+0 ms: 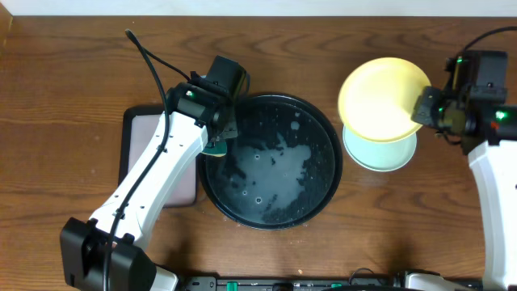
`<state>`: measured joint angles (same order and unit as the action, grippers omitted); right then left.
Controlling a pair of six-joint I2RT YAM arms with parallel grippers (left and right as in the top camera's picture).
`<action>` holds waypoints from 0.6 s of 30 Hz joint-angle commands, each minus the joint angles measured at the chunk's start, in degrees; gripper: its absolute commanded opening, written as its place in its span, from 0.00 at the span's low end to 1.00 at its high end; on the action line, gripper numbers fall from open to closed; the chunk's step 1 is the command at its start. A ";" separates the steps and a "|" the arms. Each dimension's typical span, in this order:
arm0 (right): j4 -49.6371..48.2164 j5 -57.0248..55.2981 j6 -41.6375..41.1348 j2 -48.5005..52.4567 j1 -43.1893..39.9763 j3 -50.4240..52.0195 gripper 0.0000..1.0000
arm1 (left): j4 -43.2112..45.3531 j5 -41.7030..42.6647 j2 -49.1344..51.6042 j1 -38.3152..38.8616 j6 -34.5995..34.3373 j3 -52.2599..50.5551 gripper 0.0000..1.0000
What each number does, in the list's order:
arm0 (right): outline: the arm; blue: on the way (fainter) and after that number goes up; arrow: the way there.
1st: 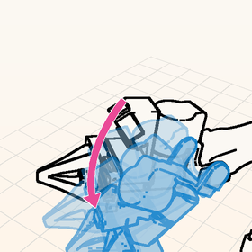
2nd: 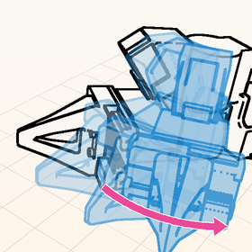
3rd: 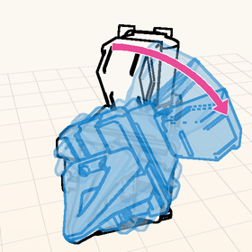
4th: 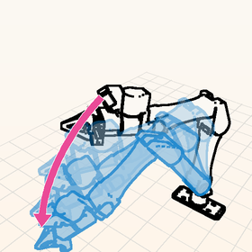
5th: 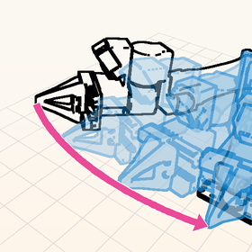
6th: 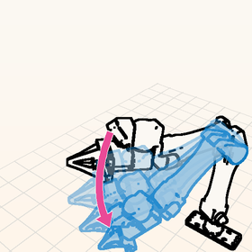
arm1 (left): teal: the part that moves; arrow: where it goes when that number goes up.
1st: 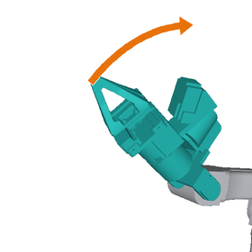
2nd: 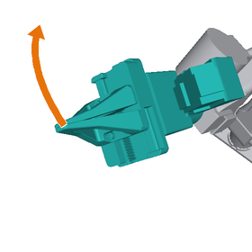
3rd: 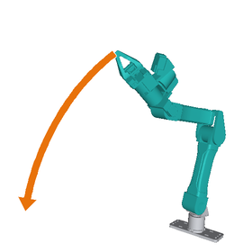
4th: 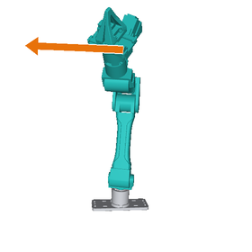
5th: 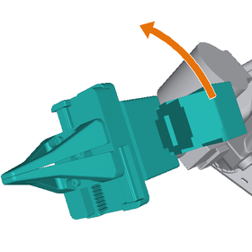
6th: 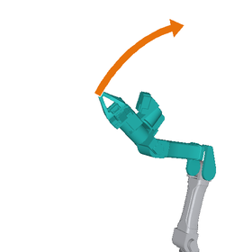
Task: Clean dirty plates on tray and stack at the side
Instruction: 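Lower the yellow plate onto the mint plate stack and release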
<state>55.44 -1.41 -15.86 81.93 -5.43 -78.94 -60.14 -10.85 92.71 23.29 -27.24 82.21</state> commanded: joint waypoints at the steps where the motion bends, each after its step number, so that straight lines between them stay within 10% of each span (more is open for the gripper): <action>1: -0.09 1.68 0.44 3.76 -2.84 0.00 0.01 | -0.02 -0.52 -0.22 -0.24 -0.76 -0.46 0.07; 18: -0.79 -0.31 0.11 23.43 -4.33 0.00 0.01 | 0.04 -0.52 -0.22 -0.24 -0.76 -0.46 0.07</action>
<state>54.87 -1.26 -15.86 104.05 -9.26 -78.94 -60.03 -10.85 92.71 23.29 -27.24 82.21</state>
